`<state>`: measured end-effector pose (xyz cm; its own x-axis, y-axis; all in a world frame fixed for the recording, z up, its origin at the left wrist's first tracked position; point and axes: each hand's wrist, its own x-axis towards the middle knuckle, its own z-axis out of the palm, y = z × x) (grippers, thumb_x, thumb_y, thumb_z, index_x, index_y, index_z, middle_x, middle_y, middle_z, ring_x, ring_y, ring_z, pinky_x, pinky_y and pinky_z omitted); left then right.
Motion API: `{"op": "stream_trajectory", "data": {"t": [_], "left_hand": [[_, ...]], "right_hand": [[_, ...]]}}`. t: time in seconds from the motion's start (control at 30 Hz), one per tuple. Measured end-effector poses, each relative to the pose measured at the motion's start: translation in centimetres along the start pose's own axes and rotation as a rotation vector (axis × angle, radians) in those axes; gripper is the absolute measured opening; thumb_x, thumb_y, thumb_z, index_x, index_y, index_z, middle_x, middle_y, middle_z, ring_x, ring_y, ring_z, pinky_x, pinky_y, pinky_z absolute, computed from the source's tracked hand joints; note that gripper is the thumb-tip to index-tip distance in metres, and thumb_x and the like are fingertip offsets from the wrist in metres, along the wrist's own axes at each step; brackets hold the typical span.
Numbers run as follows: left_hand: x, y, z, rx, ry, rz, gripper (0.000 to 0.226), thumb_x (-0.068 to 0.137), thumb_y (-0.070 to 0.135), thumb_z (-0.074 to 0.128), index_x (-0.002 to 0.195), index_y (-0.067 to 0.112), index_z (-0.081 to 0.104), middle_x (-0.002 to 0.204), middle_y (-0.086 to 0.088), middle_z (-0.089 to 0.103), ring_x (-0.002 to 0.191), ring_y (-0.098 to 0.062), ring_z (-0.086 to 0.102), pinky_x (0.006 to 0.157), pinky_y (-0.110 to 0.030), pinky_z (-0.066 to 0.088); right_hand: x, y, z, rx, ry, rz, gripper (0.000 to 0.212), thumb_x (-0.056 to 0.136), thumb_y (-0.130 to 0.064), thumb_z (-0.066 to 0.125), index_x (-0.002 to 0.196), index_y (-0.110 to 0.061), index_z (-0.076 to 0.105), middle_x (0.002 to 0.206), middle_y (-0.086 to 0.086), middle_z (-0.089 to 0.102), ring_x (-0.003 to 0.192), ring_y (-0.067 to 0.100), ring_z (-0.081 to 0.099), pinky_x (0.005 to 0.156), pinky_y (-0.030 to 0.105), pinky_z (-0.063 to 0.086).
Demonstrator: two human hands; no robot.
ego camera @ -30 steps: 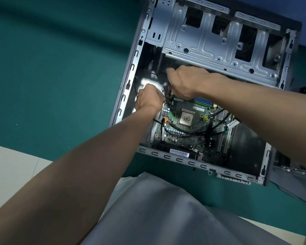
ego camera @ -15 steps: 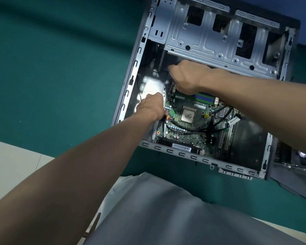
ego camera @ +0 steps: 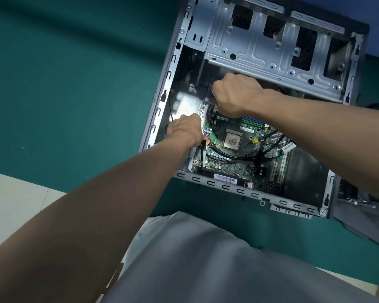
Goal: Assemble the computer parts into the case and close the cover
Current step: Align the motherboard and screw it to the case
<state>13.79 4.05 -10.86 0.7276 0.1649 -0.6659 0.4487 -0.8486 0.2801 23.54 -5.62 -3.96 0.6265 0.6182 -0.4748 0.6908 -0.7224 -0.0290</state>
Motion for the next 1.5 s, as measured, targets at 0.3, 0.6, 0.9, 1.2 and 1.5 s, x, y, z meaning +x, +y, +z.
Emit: {"op": "stream_trajectory", "data": {"t": [0.3,0.6,0.9,1.2,1.5], "left_hand": [[0.1,0.0,0.0,0.028,0.017,0.002,0.016,0.092,0.018,0.065,0.104,0.014,0.055,0.079,0.001,0.058,0.068,-0.012,0.052,0.064,-0.031,0.042],[0.0,0.0,0.0,0.039,0.025,0.007,0.018,0.093,0.018,0.064,0.106,0.015,0.052,0.081,0.0,0.056,0.074,-0.015,0.053,0.071,-0.034,0.045],[-0.1,0.0,-0.2,0.029,0.028,0.002,0.018,0.092,0.021,0.066,0.098,0.017,0.049,0.08,0.002,0.054,0.066,-0.011,0.047,0.061,-0.031,0.038],[-0.5,0.3,-0.7,0.013,0.045,-0.007,0.032,0.092,0.022,0.065,0.119,0.015,0.048,0.089,0.0,0.051,0.085,-0.018,0.049,0.071,-0.032,0.037],[-0.6,0.5,-0.5,-0.006,0.093,0.004,0.045,0.092,0.017,0.064,0.131,0.015,0.041,0.076,0.003,0.049,0.068,-0.014,0.046,0.071,-0.032,0.035]], "right_hand": [[0.4,0.0,-0.3,0.021,-0.059,-0.094,0.006,0.09,-0.011,0.04,0.095,-0.011,0.041,0.068,0.005,0.039,0.058,0.021,0.04,0.047,0.03,0.028],[0.5,-1.0,-0.1,-0.038,-0.09,0.006,0.02,0.1,-0.024,0.037,0.104,-0.009,0.051,0.084,0.009,0.058,0.065,0.025,0.049,0.056,0.032,0.039],[-0.2,-0.7,-0.4,-0.084,0.015,-0.101,0.03,0.091,-0.008,0.039,0.062,-0.012,0.033,0.061,0.007,0.036,0.065,0.029,0.045,0.057,0.033,0.035],[0.0,-0.7,-0.3,-0.091,-0.069,-0.09,0.023,0.093,-0.013,0.037,0.114,-0.007,0.044,0.074,0.007,0.044,0.065,0.026,0.044,0.059,0.037,0.036],[-0.1,-0.5,0.1,-0.027,-0.096,0.011,0.014,0.095,-0.015,0.037,0.092,-0.007,0.048,0.073,0.009,0.047,0.06,0.023,0.043,0.056,0.031,0.035]]}}
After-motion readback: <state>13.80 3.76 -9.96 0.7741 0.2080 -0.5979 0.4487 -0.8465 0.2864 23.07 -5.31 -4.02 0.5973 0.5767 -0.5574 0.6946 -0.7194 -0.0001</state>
